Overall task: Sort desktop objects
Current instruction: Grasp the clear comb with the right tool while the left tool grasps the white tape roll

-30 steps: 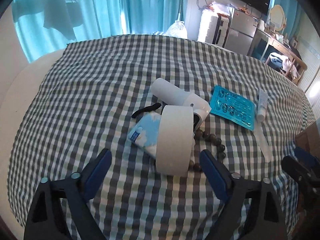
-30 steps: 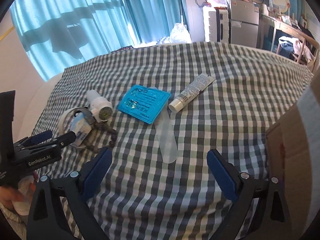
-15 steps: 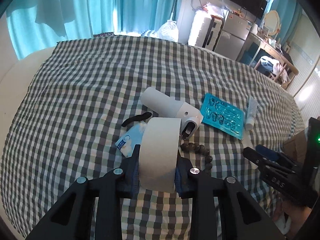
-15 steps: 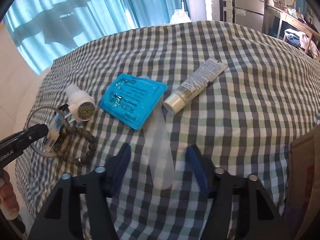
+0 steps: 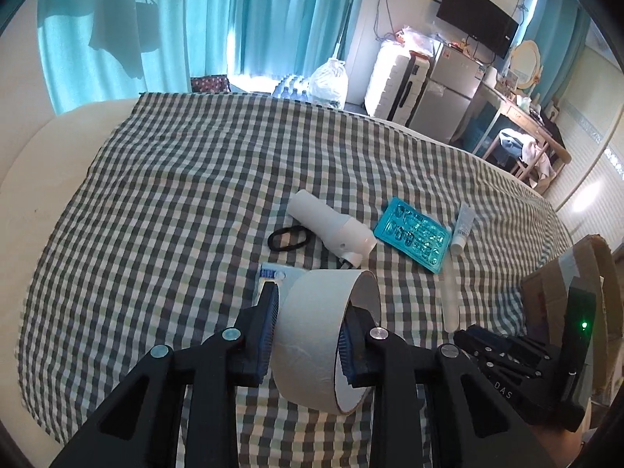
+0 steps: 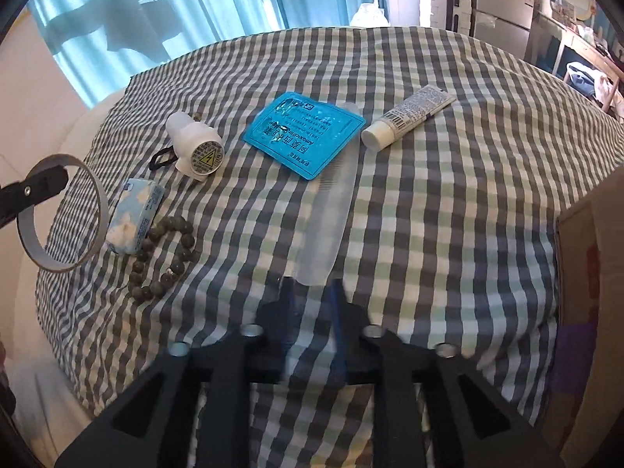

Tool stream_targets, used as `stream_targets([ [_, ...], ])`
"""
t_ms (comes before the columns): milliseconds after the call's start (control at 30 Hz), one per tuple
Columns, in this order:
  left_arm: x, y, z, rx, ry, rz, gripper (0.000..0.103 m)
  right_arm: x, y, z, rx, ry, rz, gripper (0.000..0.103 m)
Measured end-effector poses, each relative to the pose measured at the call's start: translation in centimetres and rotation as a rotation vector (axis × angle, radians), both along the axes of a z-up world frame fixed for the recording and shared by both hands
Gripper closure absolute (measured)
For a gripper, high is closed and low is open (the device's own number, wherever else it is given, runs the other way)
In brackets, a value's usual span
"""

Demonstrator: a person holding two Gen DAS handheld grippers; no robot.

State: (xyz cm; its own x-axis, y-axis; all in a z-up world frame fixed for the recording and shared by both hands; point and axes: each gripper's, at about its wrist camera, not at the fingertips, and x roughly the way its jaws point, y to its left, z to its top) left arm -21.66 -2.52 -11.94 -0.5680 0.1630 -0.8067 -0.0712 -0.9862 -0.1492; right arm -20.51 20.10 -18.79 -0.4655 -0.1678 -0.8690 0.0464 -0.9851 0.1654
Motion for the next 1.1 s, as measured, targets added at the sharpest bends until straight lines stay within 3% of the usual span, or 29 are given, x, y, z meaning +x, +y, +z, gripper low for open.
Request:
stream_targets([
  [67,0.5,-0.1,-0.4,0.008,-0.018,0.001,0.075,0.1,0.3,0.2,0.005,0.014,-0.014,0.057],
  [333,0.6,-0.5,-2.9,0.001,-0.085,0.027,0.075,-2.8,-0.3,-1.8,0.019,-0.028,-0.043,0.057],
  [433,0.3,-0.2,-3.2,-0.005,-0.089,0.019,0.075,-3.5,-0.4,-2.3,0.011,-0.010,-0.069,0.051],
  [567,-0.1,0.3,-3.8,-0.004,-0.100,0.006,0.075,-4.4,-3.0,-3.0,0.175,0.024,0.002,0.053],
  [633,-0.1,0.4,-3.8,-0.009,-0.101,-0.002,0.075,-4.0,-3.2,-3.0,0.192,0.046,0.006,0.059],
  [700,0.1,0.4,-3.7,-0.006,-0.103,-0.007,0.075,-3.4,-2.2,-2.7,0.153,0.049,-0.021,0.076],
  [733,0.2,0.3,-3.6,-0.004,-0.102,-0.005,0.075,-3.1,-1.7,-2.6,0.128,0.043,-0.038,0.078],
  [833,0.7,0.2,-3.3,-0.005,-0.104,0.000,0.075,-1.2,-0.3,-1.8,0.058,0.022,-0.074,0.080],
  [1033,2.3,0.1,-2.2,0.002,-0.086,-0.005,0.075,4.1,-0.5,-0.8,-0.031,-0.043,-0.022,0.080],
  [1100,2.7,0.1,-2.1,0.003,-0.082,-0.004,0.075,5.4,-0.8,0.2,-0.045,-0.015,-0.019,0.077],
])
